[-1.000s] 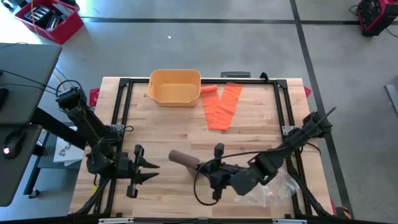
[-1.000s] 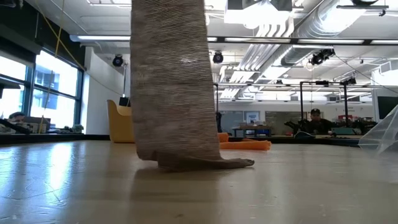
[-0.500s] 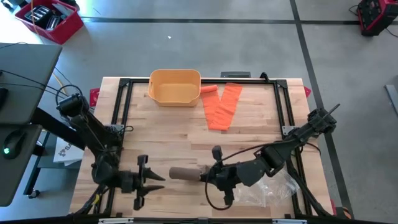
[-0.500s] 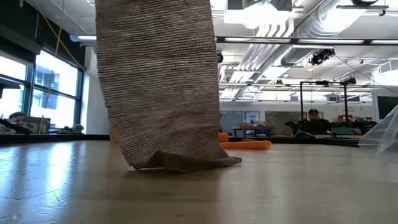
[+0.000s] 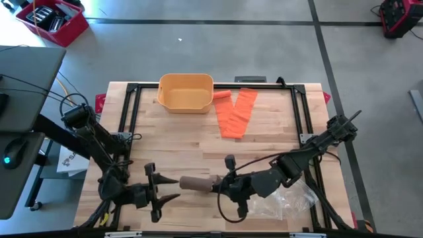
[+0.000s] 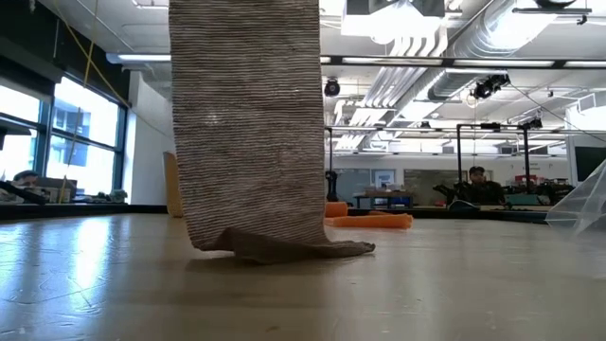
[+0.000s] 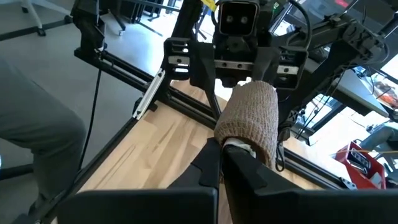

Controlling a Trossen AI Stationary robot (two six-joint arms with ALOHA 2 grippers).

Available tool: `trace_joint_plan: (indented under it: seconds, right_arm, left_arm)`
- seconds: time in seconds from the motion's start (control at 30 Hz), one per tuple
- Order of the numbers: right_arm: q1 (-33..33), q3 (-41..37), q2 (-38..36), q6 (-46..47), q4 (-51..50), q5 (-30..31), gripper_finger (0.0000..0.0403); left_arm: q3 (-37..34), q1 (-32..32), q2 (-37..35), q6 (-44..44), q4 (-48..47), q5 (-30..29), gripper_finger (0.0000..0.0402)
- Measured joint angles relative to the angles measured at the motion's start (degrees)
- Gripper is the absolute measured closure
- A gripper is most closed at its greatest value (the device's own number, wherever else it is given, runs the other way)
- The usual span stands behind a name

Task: Roll bandage
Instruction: Roll the brown bandage

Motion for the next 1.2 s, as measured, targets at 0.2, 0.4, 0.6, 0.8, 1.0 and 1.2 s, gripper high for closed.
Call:
trace_joint_plan:
  seconds: [0.2,0.4,0.6,0.8,1.0,1.2]
  right_arm:
    - [-0.80,0.00,0.00,-0.09,0.00,0.56,0.0402]
    - [-1.07,0.00,0.00,-0.09,0.00,0.66,0.0402]
    - [-1.03,0.00,0.00,-0.13,0.00,0.50,0.0402]
    - [-0.87,0.00,0.00,-0.15,-0.03,0.17,0.0402]
    - [-0.66,0.00,-0.01,-0.20,-0.08,0.91,0.0402]
    - [-0.72,0.00,0.04,0.07,-0.47,0.96,0.0402]
  left_arm:
    - [0.00,4.31,0.00,-11.04,-0.07,2.24,0.0149]
    - [0.00,6.54,0.00,-11.88,-0.02,2.64,0.0153]
    - [0.00,7.46,0.00,-14.27,0.02,3.02,0.0211]
    - [0.00,8.25,0.00,-14.89,-0.04,4.83,0.0313]
    - [-0.02,6.34,0.00,-11.91,-0.20,2.66,0.0390]
    - [-0.02,4.70,-0.07,-9.80,-0.15,0.50,0.0389]
